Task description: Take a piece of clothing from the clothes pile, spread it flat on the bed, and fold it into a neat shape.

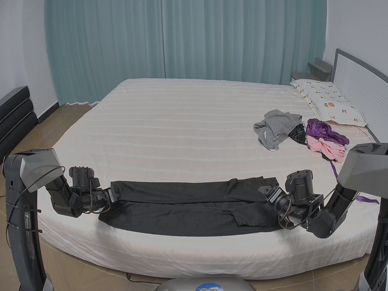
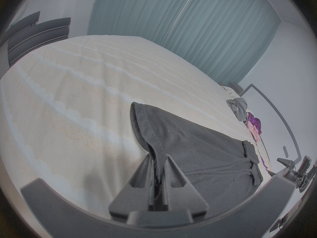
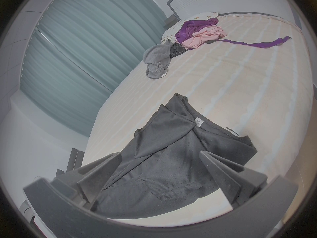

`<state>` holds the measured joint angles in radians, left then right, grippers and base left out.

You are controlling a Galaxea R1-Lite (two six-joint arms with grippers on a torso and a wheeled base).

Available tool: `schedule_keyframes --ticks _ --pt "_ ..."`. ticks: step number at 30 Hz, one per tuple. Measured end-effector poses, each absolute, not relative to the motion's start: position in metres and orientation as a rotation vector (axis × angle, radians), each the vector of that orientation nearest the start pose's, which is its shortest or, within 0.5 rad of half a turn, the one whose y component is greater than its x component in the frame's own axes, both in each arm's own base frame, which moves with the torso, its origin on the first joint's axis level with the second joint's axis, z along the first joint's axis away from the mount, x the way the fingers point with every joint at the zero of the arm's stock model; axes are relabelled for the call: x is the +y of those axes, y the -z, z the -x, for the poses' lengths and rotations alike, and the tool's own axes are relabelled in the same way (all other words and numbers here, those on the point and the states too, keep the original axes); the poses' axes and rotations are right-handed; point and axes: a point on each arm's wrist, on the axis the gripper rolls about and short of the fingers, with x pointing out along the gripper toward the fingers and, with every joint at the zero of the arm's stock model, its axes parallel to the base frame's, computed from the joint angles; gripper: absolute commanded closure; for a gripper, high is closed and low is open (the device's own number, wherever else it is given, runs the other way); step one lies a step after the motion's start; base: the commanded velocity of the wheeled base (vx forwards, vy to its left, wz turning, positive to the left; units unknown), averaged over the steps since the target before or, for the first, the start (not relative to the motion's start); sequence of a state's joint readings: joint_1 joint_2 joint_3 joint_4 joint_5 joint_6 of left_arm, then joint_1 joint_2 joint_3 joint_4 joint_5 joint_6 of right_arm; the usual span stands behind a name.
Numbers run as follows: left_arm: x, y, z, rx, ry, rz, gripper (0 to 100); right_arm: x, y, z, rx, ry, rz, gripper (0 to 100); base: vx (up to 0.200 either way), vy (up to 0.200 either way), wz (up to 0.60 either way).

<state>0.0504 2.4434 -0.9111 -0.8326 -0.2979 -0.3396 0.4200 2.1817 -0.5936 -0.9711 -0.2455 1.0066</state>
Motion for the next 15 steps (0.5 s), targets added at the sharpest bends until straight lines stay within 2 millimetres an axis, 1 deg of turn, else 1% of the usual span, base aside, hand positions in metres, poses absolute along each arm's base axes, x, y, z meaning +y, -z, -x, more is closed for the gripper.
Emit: schedule_keyframes --ticks 3,12,15 --pt "0.0126 0.0438 -0.3897 0.726 0.117 0.451 100 0.1273 -0.0105 -0.3016 0.607 0.142 -0.776 0 -0.2 0.0 0.0" --pt "0.0125 0.0409 -0.3932 0.71 0.119 0.453 100 0.1265 -0.0108 -0.3022 0.6 0.14 -0.776 0 0.0 0.0 0.0" --pt "0.0113 0.0386 -0.3957 0.701 0.117 0.468 100 0.1265 -0.0118 -0.3028 0.589 0.134 -0.78 0 0.0 -0.2 0.0"
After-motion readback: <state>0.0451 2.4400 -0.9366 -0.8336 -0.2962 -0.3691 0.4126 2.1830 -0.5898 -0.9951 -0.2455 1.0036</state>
